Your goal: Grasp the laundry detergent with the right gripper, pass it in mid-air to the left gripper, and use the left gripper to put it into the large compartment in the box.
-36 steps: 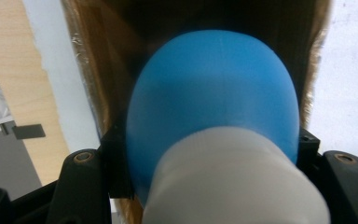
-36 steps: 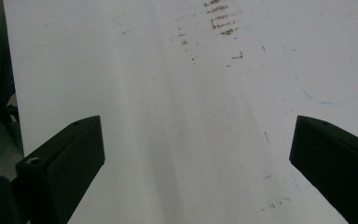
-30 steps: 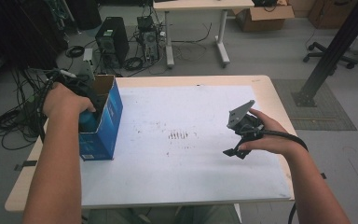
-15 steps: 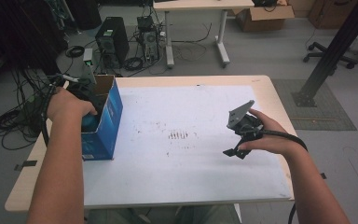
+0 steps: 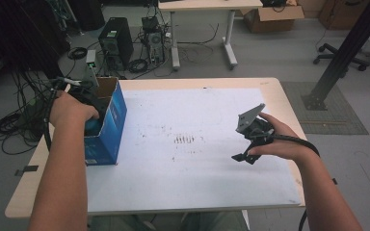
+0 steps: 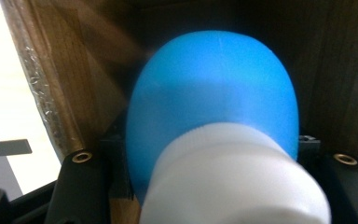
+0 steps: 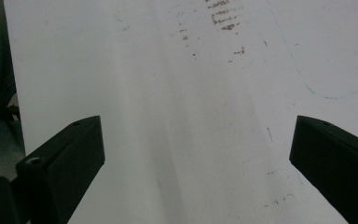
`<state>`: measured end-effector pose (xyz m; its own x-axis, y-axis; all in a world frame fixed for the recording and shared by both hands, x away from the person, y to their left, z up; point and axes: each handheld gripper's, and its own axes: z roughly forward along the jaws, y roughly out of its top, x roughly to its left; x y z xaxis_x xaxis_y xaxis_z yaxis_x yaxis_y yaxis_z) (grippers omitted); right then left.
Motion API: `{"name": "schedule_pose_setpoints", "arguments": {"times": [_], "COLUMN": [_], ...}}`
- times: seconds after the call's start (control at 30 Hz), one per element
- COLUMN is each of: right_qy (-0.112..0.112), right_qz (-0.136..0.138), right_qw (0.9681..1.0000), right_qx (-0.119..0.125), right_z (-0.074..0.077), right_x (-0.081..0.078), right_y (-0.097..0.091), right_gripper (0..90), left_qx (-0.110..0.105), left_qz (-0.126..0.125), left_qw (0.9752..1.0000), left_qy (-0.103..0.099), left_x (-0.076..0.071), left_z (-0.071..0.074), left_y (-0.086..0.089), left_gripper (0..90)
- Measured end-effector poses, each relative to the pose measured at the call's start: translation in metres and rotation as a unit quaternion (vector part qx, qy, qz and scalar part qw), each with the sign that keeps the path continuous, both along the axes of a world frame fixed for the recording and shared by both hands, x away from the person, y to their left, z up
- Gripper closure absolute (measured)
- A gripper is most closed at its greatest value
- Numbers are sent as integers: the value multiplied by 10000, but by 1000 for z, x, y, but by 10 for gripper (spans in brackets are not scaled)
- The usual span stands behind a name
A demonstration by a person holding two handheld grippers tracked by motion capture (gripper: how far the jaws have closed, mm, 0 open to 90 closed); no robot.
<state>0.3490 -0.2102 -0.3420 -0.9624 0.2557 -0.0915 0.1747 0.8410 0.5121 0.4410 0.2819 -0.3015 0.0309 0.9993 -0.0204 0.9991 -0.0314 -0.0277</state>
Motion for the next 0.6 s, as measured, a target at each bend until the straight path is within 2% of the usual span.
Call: {"name": "schedule_pose_setpoints", "arguments": {"times": [0.6], "right_qy": [15], "right_qz": [7], "right_qw": [10000], "right_qx": [24], "right_z": [-2], "right_x": [-3], "right_y": [-3], "right_gripper": [32], "left_qx": [0], "left_qz": [93], "left_qw": [10000], "left_qy": [4], "left_x": [-4], "left_z": [1], "left_y": [-1], "left_gripper": [345]}}
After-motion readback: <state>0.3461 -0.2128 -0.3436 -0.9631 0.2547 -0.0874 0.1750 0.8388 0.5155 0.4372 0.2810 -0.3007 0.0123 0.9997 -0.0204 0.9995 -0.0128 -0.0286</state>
